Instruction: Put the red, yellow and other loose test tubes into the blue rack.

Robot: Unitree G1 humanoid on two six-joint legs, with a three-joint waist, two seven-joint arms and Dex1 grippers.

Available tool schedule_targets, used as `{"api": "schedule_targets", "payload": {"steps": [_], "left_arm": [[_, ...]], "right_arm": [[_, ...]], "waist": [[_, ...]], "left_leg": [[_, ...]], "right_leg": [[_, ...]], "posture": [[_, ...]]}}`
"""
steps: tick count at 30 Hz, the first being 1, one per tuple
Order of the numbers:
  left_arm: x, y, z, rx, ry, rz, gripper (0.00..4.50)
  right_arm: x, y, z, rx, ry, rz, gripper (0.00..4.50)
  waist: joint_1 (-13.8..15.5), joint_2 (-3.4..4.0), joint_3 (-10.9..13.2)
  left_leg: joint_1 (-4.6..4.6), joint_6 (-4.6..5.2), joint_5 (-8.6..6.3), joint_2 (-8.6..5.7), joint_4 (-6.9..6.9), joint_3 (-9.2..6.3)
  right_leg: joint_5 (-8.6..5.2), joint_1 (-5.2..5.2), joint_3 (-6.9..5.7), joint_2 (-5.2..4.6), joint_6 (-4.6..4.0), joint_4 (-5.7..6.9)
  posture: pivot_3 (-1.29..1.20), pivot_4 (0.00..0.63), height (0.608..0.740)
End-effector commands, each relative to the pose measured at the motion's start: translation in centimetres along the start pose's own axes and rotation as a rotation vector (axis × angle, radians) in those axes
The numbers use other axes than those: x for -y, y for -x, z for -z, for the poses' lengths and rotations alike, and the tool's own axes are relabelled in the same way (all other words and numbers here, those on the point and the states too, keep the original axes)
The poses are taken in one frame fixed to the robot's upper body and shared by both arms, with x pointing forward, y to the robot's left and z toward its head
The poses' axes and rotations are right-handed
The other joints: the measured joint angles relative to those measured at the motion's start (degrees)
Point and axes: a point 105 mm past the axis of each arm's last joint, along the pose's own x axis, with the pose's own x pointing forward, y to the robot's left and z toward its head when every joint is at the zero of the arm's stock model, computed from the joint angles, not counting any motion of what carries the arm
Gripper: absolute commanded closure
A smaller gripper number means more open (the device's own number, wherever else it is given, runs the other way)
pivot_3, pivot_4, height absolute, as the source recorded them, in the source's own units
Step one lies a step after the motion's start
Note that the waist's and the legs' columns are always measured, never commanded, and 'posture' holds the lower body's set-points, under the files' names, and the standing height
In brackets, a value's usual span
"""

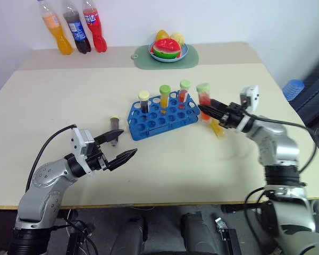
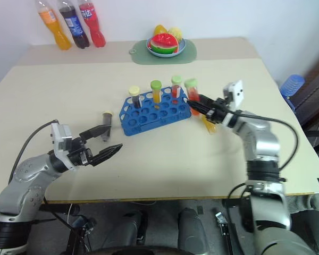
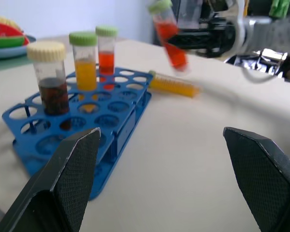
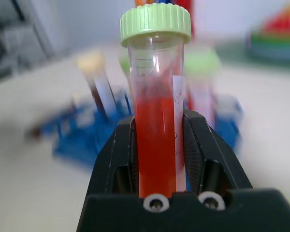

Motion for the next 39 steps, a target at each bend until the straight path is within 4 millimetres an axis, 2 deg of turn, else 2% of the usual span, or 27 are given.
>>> {"api": "schedule_targets", "payload": {"steps": [1,6,15,22,30,38,39], "left_arm": [[-0.3,0.0,-0.7,0.037,-0.011,-0.002,0.26],[0.1,-0.1,-0.8,0.032,-0.022,0.014,0.26],[0.0,0.5,-1.4,0.031,-0.039,-0.015,0.26],[0.3,0.9,-1.5,0.026,-0.039,-0.032,0.26],[0.0,1.2,-1.4,0.013,-0.054,-0.049,0.26],[0.1,0.8,-1.1,0.023,-0.045,-0.044,0.26],[0.2,0.7,-1.0,0.024,-0.043,-0.042,0.26]], "right_arm": [[-0.2,-0.8,-1.9,0.200,0.105,0.106,3.72],[-0.1,-2.0,0.3,0.215,0.135,0.175,3.72],[0.4,-2.5,5.1,0.118,0.128,0.218,3.72],[-0.8,-3.2,6.1,0.107,0.119,0.174,3.72],[-1.2,-3.3,7.9,0.055,0.115,0.172,3.72],[-1.6,-3.5,8.0,0.073,0.067,0.150,3.72],[-1.5,-3.4,7.9,0.077,0.077,0.149,3.22]], "waist": [[0.24,-0.02,-0.01],[0.15,-0.03,-0.02],[-0.41,-0.03,-0.02],[-0.24,-0.03,-0.02],[-0.27,-0.03,-0.03],[-0.46,-0.03,-0.04],[-0.50,-0.03,-0.04]], "left_leg": [[0.00,-0.02,0.01,-0.01,0.01,-0.04],[0.00,-0.27,0.16,-0.02,-0.02,-0.07],[0.18,-0.26,0.15,0.16,-0.16,-0.05],[0.73,-0.25,0.14,0.19,-0.29,-0.05],[0.78,-0.25,0.14,0.19,-0.33,-0.06],[0.80,-0.25,0.14,0.21,-0.34,-0.05],[0.80,-0.25,0.14,0.21,-0.34,-0.06]], "right_leg": [[0.00,0.02,-0.02,0.00,0.00,0.00],[0.00,0.01,-0.02,0.00,-0.01,-0.01],[0.05,0.04,0.04,0.29,-0.13,0.00],[0.05,0.57,0.05,0.32,-0.16,-0.09],[0.05,0.61,0.05,0.33,-0.17,-0.10],[0.04,0.61,0.06,0.34,-0.18,-0.10],[0.04,0.61,0.06,0.35,-0.18,-0.10]], "posture": [[0.00,0.150,0.740],[0.00,0.150,0.740],[0.00,0.150,0.740],[0.00,0.150,0.740],[0.00,0.150,0.740],[0.00,0.150,0.740],[0.00,0.150,0.740]]}}
